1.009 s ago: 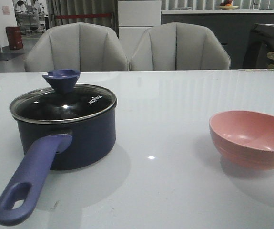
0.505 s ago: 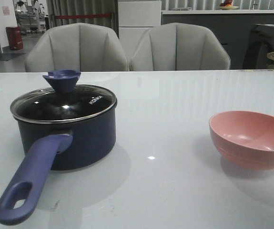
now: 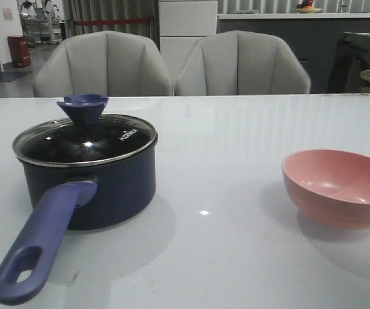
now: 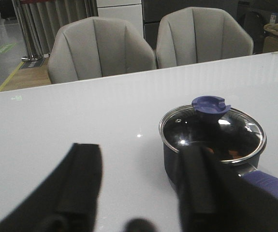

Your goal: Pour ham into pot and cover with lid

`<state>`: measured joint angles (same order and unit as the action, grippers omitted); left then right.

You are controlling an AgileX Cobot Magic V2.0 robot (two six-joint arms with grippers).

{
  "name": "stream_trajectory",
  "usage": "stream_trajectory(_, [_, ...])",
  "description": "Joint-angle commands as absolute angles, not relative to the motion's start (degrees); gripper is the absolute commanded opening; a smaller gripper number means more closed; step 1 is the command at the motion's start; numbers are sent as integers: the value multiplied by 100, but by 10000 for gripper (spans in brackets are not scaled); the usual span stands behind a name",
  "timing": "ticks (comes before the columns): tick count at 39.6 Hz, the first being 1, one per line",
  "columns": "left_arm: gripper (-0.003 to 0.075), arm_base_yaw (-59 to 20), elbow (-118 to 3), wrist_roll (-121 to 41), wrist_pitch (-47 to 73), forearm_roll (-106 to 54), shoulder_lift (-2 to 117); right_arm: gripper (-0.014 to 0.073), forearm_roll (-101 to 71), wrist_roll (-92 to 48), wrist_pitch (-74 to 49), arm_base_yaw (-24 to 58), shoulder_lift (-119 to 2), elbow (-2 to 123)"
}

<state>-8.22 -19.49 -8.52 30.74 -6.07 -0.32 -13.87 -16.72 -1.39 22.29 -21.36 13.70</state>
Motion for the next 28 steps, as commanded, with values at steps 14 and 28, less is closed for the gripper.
stream_trajectory(14, [114, -832, -2070, -841, 2584, -747, 6, 155, -1386, -1708, 284, 2241, -2153, 1534])
stream_trajectory(28, [114, -720, -1775, -780, 1924, -670, 6, 155, -1386, -1708, 284, 2241, -2153, 1534])
